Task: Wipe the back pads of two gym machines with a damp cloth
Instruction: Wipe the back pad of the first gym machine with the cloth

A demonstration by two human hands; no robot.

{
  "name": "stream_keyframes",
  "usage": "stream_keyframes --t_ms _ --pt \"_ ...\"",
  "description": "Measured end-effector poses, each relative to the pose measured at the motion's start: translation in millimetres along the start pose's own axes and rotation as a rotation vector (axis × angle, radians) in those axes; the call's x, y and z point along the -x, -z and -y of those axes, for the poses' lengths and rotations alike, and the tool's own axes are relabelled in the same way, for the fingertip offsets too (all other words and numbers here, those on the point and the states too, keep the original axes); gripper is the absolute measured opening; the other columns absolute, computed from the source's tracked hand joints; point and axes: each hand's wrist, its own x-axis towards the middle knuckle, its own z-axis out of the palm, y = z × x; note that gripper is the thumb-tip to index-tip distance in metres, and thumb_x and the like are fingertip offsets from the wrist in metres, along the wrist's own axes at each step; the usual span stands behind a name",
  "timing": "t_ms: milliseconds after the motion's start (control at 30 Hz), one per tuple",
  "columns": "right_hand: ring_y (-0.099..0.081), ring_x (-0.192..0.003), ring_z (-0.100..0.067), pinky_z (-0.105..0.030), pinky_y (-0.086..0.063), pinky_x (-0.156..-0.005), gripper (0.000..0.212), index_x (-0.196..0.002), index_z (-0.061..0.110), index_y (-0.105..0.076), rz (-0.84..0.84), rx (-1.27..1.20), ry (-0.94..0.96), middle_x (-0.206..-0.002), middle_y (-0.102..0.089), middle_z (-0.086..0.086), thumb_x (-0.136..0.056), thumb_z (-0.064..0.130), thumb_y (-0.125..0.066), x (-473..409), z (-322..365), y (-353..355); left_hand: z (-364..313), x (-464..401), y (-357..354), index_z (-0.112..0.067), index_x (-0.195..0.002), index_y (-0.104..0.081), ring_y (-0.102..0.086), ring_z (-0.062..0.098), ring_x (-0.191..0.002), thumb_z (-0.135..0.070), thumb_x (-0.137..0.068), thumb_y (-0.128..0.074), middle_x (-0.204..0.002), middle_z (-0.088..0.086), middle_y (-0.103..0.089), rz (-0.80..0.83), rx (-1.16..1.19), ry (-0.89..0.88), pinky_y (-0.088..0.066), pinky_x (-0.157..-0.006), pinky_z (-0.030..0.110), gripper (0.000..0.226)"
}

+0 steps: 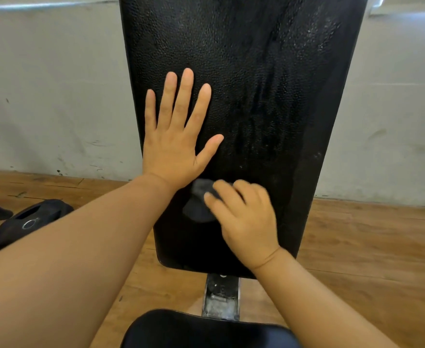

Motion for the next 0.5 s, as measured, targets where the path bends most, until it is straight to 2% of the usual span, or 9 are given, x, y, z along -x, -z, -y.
stream_keyframes --t_ms 67,167,300,400,500 --pt "-0.050 -0.090 -0.028 -0.038 -0.038 -0.075 0.022 -0.090 0.009 -0.072 -0.081 0.019 -0.037 -0.102 -0.069 -0.011 -0.095 0.008 -0.050 -10.4 -9.8 4.1 1.0 -0.7 -1.7 -0.013 -0.148 -0.018 -0.011 0.038 -0.140 -0.053 -0.098 -0.028 -0.152 0.024 -0.023 -0.016 0.005 -0.006 -0.005 -0.114 0.055 0.065" --pt "-0.051 -0.097 -0.030 -0.040 -0.040 -0.085 0.024 -0.091 0.007 -0.072 -0.114 0.021 -0.046 -0.105 -0.069 -0.013 -0.095 0.007 -0.048 -8.2 -9.1 -0.1 1.8 -0.3 -2.8 -0.012 -0.148 -0.019 -0.010 0.038 -0.140 -0.049 -0.098 -0.028 -0.152 0.024 -0.023 -0.039 0.027 -0.010 -0.004 -0.114 0.054 0.063" --pt "-0.045 -0.113 -0.034 -0.045 -0.029 -0.107 0.024 -0.106 0.006 -0.065 -0.025 -0.009 -0.088 -0.120 -0.063 -0.016 -0.088 0.011 -0.050 8.8 -1.8 -6.1 1.4 -0.1 -3.7 -0.012 -0.147 -0.019 -0.010 0.037 -0.139 -0.047 -0.098 -0.026 -0.151 0.025 -0.024 -0.050 0.026 -0.009 -0.004 -0.114 0.054 0.061" --pt "-0.042 -0.119 -0.035 -0.048 -0.026 -0.110 0.035 -0.112 0.008 -0.055 0.040 0.014 -0.092 -0.126 -0.060 -0.015 -0.081 0.023 -0.060 15.8 0.6 -7.0 1.3 0.2 -4.0 -0.012 -0.147 -0.019 -0.011 0.037 -0.140 -0.046 -0.098 -0.026 -0.151 0.024 -0.024 -0.051 0.029 -0.010 -0.005 -0.114 0.054 0.061" --pt "-0.046 -0.111 -0.033 -0.045 -0.026 -0.110 0.014 -0.097 0.008 -0.066 -0.018 0.051 -0.110 -0.115 -0.066 -0.013 -0.085 0.014 -0.064 15.8 5.3 -9.8 1.4 0.4 -4.2 -0.012 -0.147 -0.019 -0.011 0.037 -0.140 -0.046 -0.098 -0.026 -0.152 0.024 -0.024 -0.052 0.040 -0.010 -0.002 -0.115 0.052 0.061"
